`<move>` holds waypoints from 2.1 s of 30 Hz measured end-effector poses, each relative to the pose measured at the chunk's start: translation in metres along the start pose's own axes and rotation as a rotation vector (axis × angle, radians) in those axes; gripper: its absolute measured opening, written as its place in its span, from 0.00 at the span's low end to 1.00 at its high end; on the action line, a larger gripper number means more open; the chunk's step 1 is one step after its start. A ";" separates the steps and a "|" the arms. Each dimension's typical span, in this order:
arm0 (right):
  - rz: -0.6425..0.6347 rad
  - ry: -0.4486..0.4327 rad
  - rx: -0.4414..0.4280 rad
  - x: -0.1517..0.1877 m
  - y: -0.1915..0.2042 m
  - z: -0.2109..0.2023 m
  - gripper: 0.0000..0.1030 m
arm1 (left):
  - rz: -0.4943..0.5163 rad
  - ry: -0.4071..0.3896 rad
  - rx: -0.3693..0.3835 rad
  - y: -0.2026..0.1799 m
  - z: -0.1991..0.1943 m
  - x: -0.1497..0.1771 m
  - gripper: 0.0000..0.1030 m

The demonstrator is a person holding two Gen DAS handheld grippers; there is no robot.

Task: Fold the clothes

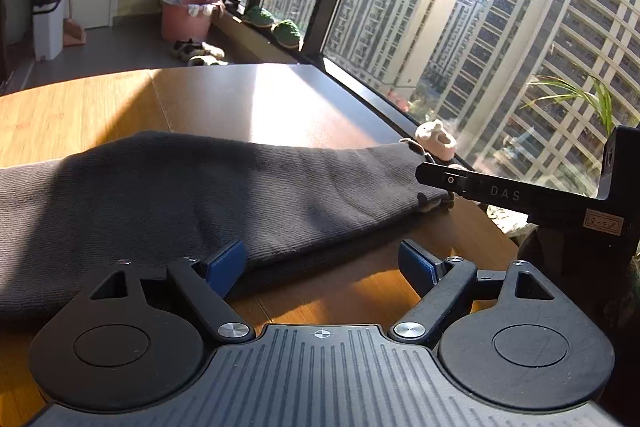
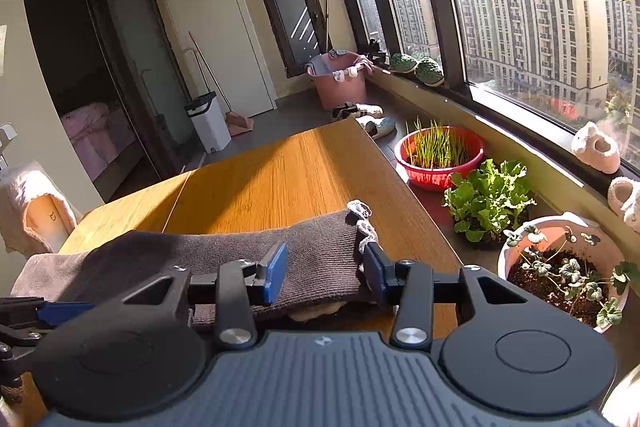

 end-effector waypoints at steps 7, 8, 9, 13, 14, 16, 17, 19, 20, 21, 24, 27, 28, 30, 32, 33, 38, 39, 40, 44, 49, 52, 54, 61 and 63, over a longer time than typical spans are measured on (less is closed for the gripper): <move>-0.026 -0.125 -0.062 -0.012 0.008 -0.027 0.00 | 0.034 0.031 -0.030 -0.001 0.005 0.005 0.85; -0.012 -0.129 -0.078 -0.014 0.006 -0.031 0.00 | 0.030 0.036 -0.030 0.000 0.005 0.005 0.85; 0.002 -0.122 -0.085 -0.014 0.003 -0.032 0.00 | 0.027 0.042 -0.031 0.000 0.005 0.005 0.86; 0.052 -0.035 -0.065 0.001 -0.013 -0.024 0.01 | 0.035 0.055 -0.034 -0.004 0.006 0.006 0.87; 0.065 -0.021 -0.059 0.005 -0.017 -0.022 0.02 | 0.040 0.055 -0.034 -0.006 0.006 0.006 0.87; 0.091 -0.020 -0.054 0.012 -0.022 -0.022 0.04 | 0.050 0.054 -0.039 -0.010 0.006 0.004 0.87; 0.097 -0.031 -0.064 0.011 -0.021 -0.023 0.04 | 0.055 0.054 -0.042 -0.013 0.006 0.003 0.87; 0.082 -0.059 -0.075 0.008 -0.018 -0.026 0.14 | 0.060 0.057 -0.052 -0.015 0.008 0.002 0.87; 0.067 -0.072 -0.071 0.007 -0.015 -0.026 0.29 | 0.060 0.062 -0.061 -0.016 0.009 0.001 0.87; 0.053 -0.084 -0.067 0.005 -0.012 -0.025 0.43 | 0.060 0.066 -0.069 -0.016 0.011 0.000 0.87; 0.036 -0.100 -0.068 0.003 -0.007 -0.019 0.45 | 0.060 0.083 -0.092 -0.015 0.016 0.001 0.87; 0.063 -0.074 -0.106 0.007 -0.007 -0.009 0.39 | 0.068 0.094 -0.104 -0.016 0.018 0.001 0.88; 0.068 -0.066 -0.121 0.008 -0.007 -0.006 0.32 | 0.072 0.097 -0.107 -0.017 0.019 0.002 0.88; 0.075 -0.057 -0.165 0.008 -0.008 -0.005 0.04 | 0.079 0.105 -0.112 -0.019 0.020 0.000 0.89; 0.083 -0.063 -0.199 0.008 -0.008 -0.007 0.01 | 0.083 0.108 -0.111 -0.020 0.021 -0.002 0.89; 0.084 -0.078 -0.204 0.007 -0.008 -0.010 0.00 | 0.083 0.101 -0.104 -0.021 0.019 -0.005 0.88; 0.089 -0.064 -0.184 0.006 -0.012 -0.017 0.00 | 0.078 0.013 0.000 -0.030 0.002 -0.018 0.89; 0.088 -0.037 -0.166 0.007 -0.014 -0.014 0.00 | 0.074 0.004 0.023 -0.031 0.001 -0.020 0.89; 0.091 -0.012 -0.148 0.008 -0.017 -0.012 0.00 | 0.067 0.003 0.040 -0.030 0.001 -0.020 0.89; 0.126 0.024 -0.075 0.011 -0.029 -0.013 0.01 | -0.011 0.061 0.049 -0.015 0.016 -0.013 0.89; 0.129 -0.046 -0.107 -0.008 -0.018 -0.028 0.04 | -0.073 0.074 0.091 0.000 0.019 0.002 0.90; 0.118 -0.011 -0.182 -0.014 -0.001 -0.018 0.07 | -0.077 0.068 0.098 0.001 0.014 0.002 0.91; 0.118 0.056 -0.181 -0.007 0.005 -0.003 0.12 | -0.075 0.058 0.097 0.002 0.010 0.000 0.91; 0.149 0.040 -0.086 0.017 -0.009 -0.027 0.15 | -0.078 0.024 0.068 0.010 0.012 -0.011 0.93; 0.185 -0.010 -0.032 0.017 -0.017 -0.040 0.33 | -0.091 0.032 0.051 0.012 0.019 -0.013 0.93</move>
Point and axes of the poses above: each gripper's, at about its wrist camera, not at the fingertips, and z roughly the way its jaws point, y to its left, x to its underside, the point moved 2 cm from there along z, roughly the way its jaws point, and after that the axes turned 3 degrees about -z, right-handed, at the moved point
